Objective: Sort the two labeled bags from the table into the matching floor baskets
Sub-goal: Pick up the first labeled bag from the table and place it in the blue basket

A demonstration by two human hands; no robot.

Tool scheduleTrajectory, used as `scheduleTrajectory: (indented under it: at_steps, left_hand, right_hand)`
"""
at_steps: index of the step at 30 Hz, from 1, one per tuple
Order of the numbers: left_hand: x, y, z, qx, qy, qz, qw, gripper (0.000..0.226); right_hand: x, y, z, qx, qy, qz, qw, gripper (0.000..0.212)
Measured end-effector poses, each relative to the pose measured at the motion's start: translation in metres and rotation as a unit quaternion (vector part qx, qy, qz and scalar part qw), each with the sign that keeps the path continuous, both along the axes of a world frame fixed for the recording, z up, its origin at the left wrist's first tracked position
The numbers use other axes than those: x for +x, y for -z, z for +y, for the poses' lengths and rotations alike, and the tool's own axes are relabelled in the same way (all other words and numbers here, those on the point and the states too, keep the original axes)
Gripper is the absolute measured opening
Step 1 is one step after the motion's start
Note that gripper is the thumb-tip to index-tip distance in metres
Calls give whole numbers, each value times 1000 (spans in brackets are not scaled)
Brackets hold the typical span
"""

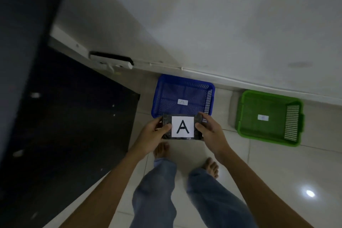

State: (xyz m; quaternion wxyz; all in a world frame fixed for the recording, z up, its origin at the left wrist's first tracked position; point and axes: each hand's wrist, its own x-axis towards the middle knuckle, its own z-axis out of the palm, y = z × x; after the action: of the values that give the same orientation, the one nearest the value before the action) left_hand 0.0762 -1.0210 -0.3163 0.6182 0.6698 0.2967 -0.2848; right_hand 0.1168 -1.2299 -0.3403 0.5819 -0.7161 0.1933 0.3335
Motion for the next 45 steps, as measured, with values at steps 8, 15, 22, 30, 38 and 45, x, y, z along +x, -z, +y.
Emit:
scheduleTrajectory:
  at_steps: [8,15,22,30,38,45]
  left_hand:
    - [55,248,-1,45,39,-60,996,29]
    - [90,372,-8,93,14,-156,983,23]
    - [110,405,-8,162,57,-190,967,33]
    - [110,425,0,221,145,-227,937,98]
    - [114,427,9,230,105,-290,923,84]
    - [143,429,8,232,62,-311,920,81]
  right_hand:
    - [35,237,8,-10,40,-53,998,29]
    - [69,374,16,-93,55,-178,978,30]
    - [85,414,34,-213,75,-255,940,36]
    - [84,407,19,-178,-32,-253,950,77]
    - [86,411,18,-195,-54,-314,928,87]
    - [111,412,24,-188,-16,-333,924,67]
